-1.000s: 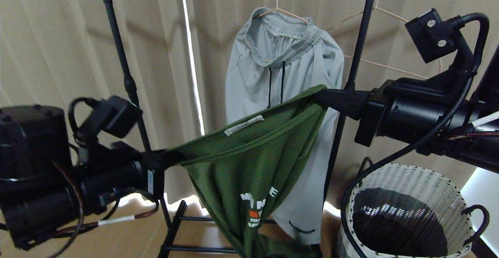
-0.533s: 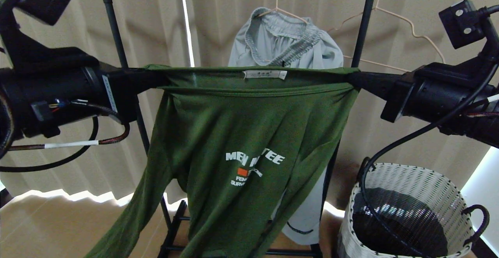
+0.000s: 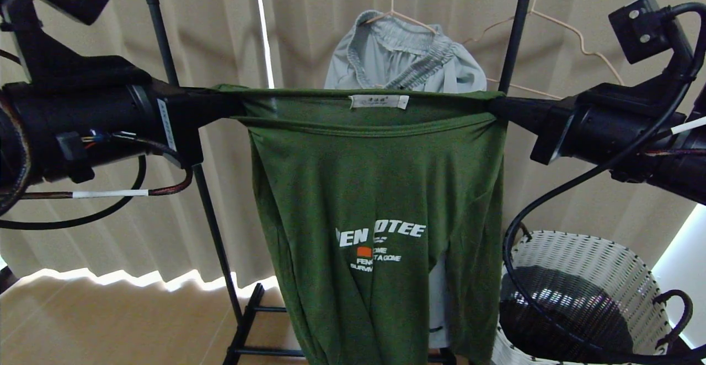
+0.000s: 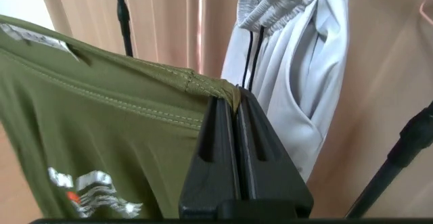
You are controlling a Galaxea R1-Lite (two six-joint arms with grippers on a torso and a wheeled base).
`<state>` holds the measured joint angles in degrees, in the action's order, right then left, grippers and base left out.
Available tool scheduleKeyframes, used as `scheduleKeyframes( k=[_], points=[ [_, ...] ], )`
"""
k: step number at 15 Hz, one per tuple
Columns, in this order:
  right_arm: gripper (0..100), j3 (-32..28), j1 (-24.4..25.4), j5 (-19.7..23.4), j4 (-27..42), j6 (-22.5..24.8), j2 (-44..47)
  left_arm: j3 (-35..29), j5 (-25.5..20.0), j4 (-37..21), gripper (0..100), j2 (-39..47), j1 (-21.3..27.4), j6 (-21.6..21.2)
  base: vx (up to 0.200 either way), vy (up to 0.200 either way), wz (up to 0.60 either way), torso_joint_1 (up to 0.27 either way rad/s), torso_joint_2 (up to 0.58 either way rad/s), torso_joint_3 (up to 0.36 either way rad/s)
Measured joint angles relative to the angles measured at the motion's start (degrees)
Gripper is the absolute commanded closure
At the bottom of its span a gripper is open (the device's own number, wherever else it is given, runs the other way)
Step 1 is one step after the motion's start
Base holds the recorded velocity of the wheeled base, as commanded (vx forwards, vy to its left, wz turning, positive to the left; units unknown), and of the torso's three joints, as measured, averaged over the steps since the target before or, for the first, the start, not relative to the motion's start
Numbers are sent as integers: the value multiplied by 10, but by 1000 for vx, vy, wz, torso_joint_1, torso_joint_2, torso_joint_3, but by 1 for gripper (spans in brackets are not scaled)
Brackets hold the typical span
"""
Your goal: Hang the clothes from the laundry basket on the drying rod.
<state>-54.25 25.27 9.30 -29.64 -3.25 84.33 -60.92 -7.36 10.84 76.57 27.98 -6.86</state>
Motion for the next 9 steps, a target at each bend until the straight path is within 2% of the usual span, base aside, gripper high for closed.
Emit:
scheduleKeyframes(
  k=[4,7,9],
  points=[
    [100,11,-15,0,19,0,-23,-6,-2,6,100,17,18,2,0,0,0,0,0,0],
    [100,31,-17,1,76,0,-79,-21,0,39,100,45,33,5,0,0,0,0,0,0],
    [100,50,0,2,105,0,-116,-25,0,46,100,62,43,5,0,0,0,0,0,0]
  ],
)
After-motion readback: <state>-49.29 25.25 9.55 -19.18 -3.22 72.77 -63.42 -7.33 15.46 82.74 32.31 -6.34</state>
